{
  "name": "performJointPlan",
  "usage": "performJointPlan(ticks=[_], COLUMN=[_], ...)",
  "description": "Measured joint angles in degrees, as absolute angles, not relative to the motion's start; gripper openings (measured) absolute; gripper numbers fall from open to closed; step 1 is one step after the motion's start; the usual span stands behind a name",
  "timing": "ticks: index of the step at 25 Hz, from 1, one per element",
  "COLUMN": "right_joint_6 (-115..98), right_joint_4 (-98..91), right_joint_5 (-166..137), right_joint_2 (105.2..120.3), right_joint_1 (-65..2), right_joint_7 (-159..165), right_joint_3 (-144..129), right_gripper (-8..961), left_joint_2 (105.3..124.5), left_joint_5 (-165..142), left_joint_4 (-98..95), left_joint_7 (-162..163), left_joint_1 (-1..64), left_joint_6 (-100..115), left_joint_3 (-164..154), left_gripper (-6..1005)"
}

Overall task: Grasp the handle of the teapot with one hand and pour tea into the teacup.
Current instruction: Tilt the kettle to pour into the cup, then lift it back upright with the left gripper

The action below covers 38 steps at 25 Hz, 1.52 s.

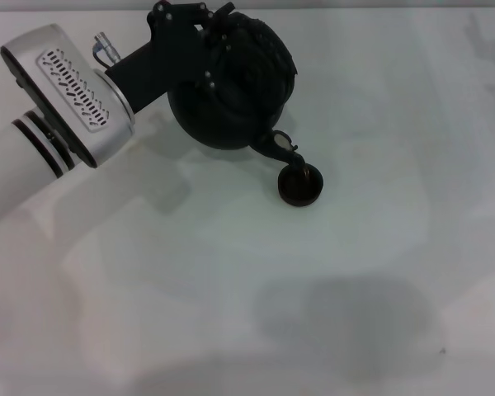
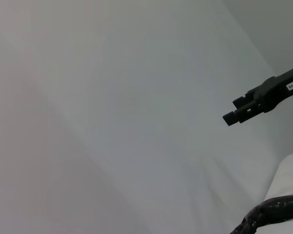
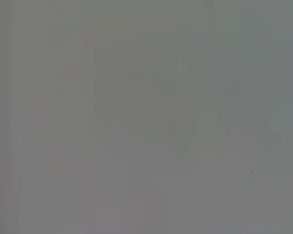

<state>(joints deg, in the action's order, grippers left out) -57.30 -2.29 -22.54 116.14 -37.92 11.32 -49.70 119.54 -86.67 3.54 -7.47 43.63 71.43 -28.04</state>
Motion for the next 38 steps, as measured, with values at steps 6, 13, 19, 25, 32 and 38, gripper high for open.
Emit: performJointPlan(ticks=[6, 13, 19, 25, 32, 38], right_joint_6=[-57.39, -57.46, -57.51, -57.51, -57.6, -57.53], right_joint_4=[-2.29, -2.28, -2.28, -2.28, -2.2, -2.2], right_joint_5=[-22.41, -22.4, -22.32, -22.31, -22.32, -22.32], right_joint_2=[116.18, 116.19, 116.19, 116.19, 116.19, 116.19], right_joint_1=[-37.81, -37.94, -37.97, -37.97, -37.97, -37.97], right_joint_7=[11.34, 11.34, 11.34, 11.34, 11.42, 11.43], right_joint_3=[-49.66, -49.65, -49.65, -49.65, -49.66, -49.65], right_gripper=[825, 825, 825, 825, 825, 825], left_joint_2=[119.46, 119.36, 119.35, 119.36, 119.36, 119.36], left_joint_5=[-86.71, -87.68, -87.95, -87.99, -87.99, -87.99], left_joint_4=[3.38, 3.09, 2.7, 2.66, 2.63, 2.63], left_joint_7=[-7.55, -8.86, -8.9, -8.9, -8.89, -8.87], left_joint_1=[43.63, 43.6, 43.59, 43.95, 44.02, 44.03], left_joint_6=[71.3, 71.21, 71.19, 71.18, 71.19, 71.19], left_joint_3=[-28.04, -28.04, -28.04, -28.04, -28.04, -28.04], left_gripper=[99, 98, 98, 99, 99, 98])
